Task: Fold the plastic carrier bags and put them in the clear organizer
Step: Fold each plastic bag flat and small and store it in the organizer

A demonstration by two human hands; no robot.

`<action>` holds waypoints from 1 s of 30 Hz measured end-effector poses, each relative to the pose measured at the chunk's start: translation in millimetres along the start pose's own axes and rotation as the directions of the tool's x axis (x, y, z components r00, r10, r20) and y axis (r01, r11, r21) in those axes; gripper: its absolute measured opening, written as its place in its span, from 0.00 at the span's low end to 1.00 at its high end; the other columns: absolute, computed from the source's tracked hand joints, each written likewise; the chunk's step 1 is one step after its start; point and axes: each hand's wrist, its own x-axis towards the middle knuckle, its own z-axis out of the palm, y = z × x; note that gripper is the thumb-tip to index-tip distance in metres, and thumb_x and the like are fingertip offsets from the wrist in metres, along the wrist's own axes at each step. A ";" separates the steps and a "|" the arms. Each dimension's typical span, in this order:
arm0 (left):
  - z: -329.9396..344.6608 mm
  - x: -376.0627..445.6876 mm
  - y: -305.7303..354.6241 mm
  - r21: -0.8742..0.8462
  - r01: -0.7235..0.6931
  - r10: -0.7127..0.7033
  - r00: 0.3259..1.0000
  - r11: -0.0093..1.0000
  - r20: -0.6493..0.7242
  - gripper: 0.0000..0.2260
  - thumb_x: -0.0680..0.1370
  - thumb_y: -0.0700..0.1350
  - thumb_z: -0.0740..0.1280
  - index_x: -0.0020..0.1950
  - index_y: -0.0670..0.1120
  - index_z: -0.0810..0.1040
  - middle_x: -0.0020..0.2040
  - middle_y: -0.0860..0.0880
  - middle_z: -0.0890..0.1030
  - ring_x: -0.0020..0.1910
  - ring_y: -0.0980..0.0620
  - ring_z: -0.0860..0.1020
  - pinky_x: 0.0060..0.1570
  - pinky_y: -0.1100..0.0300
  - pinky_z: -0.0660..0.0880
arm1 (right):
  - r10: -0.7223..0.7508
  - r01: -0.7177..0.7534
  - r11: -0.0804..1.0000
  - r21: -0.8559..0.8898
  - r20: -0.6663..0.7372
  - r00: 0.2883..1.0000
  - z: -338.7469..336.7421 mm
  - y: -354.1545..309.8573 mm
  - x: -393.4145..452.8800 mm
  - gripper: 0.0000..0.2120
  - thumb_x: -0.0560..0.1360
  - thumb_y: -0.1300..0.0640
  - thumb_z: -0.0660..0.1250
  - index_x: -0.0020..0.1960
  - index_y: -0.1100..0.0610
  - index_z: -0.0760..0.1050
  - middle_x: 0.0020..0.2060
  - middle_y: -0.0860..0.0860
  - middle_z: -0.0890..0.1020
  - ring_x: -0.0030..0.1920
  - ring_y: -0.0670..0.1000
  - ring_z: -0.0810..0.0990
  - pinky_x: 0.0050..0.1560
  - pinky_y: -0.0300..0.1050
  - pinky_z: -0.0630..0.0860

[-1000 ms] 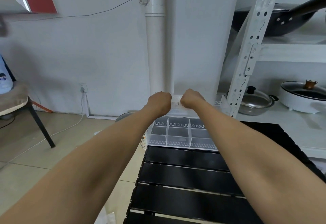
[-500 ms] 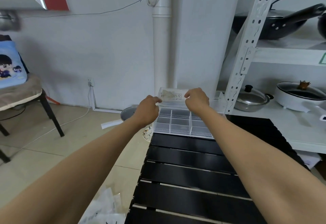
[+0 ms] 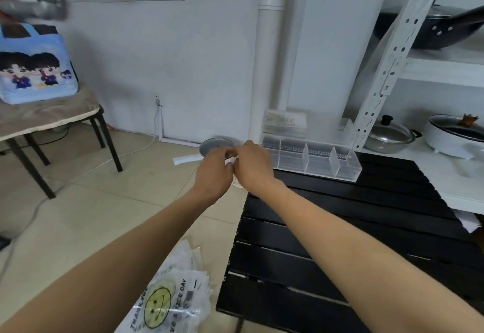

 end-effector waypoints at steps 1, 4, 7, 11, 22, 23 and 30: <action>-8.5 -8.7 -6.6 -0.002 0.050 -0.050 0.999 0.999 -0.012 0.15 0.78 0.36 0.60 0.63 0.45 0.76 0.62 0.48 0.77 0.60 0.51 0.75 0.57 0.61 0.69 | -0.014 0.014 1.000 0.004 0.013 1.000 5.5 -13.1 -3.7 0.13 0.76 0.63 0.60 0.56 0.56 0.79 0.55 0.54 0.79 0.57 0.56 0.77 0.54 0.49 0.70; -34.1 -33.4 -35.3 0.006 0.218 -0.218 0.976 0.976 -0.024 0.16 0.79 0.37 0.60 0.67 0.42 0.72 0.65 0.44 0.75 0.61 0.47 0.75 0.57 0.59 0.68 | -0.052 0.053 0.999 -0.008 0.120 0.991 25.9 -47.0 -10.5 0.12 0.77 0.61 0.61 0.58 0.56 0.79 0.58 0.54 0.79 0.59 0.56 0.77 0.57 0.50 0.72; -57.3 -61.3 -69.7 -0.014 0.395 -0.395 0.918 0.918 0.002 0.19 0.78 0.38 0.61 0.70 0.41 0.70 0.66 0.43 0.74 0.63 0.46 0.73 0.59 0.57 0.68 | -0.093 0.090 0.996 0.021 0.279 0.956 51.6 -78.1 -16.0 0.12 0.78 0.58 0.60 0.58 0.57 0.78 0.58 0.53 0.79 0.59 0.56 0.77 0.57 0.51 0.72; -81.8 -99.0 -120.8 -0.064 0.577 -0.574 0.817 0.814 0.057 0.18 0.78 0.40 0.62 0.68 0.41 0.69 0.63 0.42 0.75 0.60 0.45 0.75 0.58 0.53 0.73 | -0.100 0.078 0.995 0.065 0.483 0.870 95.6 -117.1 -24.3 0.12 0.78 0.59 0.59 0.58 0.55 0.76 0.56 0.51 0.79 0.59 0.55 0.75 0.56 0.50 0.68; -94.6 -176.5 -245.9 -0.265 0.888 -0.891 0.425 0.376 0.162 0.10 0.80 0.39 0.59 0.59 0.37 0.71 0.51 0.42 0.73 0.51 0.44 0.76 0.49 0.47 0.77 | -0.155 0.155 0.985 0.083 0.826 0.543 236.3 -173.6 -26.2 0.08 0.73 0.61 0.64 0.51 0.61 0.76 0.44 0.53 0.80 0.46 0.54 0.80 0.49 0.46 0.78; -91.1 -181.6 -254.7 -0.273 0.902 -0.905 0.388 0.334 0.172 0.12 0.80 0.39 0.59 0.63 0.36 0.69 0.54 0.41 0.73 0.51 0.45 0.76 0.49 0.47 0.77 | -0.152 0.168 0.983 0.071 0.831 0.535 247.3 -176.4 -26.3 0.03 0.73 0.62 0.63 0.45 0.60 0.75 0.39 0.53 0.78 0.41 0.53 0.79 0.44 0.44 0.76; -48.4 -199.4 -313.3 -0.408 0.913 -0.951 0.134 0.010 0.277 0.17 0.83 0.43 0.55 0.72 0.41 0.64 0.67 0.43 0.70 0.55 0.45 0.76 0.35 0.51 0.74 | -0.172 0.265 0.963 0.049 0.867 0.467 342.9 -190.3 -33.0 0.09 0.74 0.60 0.64 0.37 0.57 0.67 0.31 0.51 0.74 0.33 0.52 0.73 0.40 0.44 0.71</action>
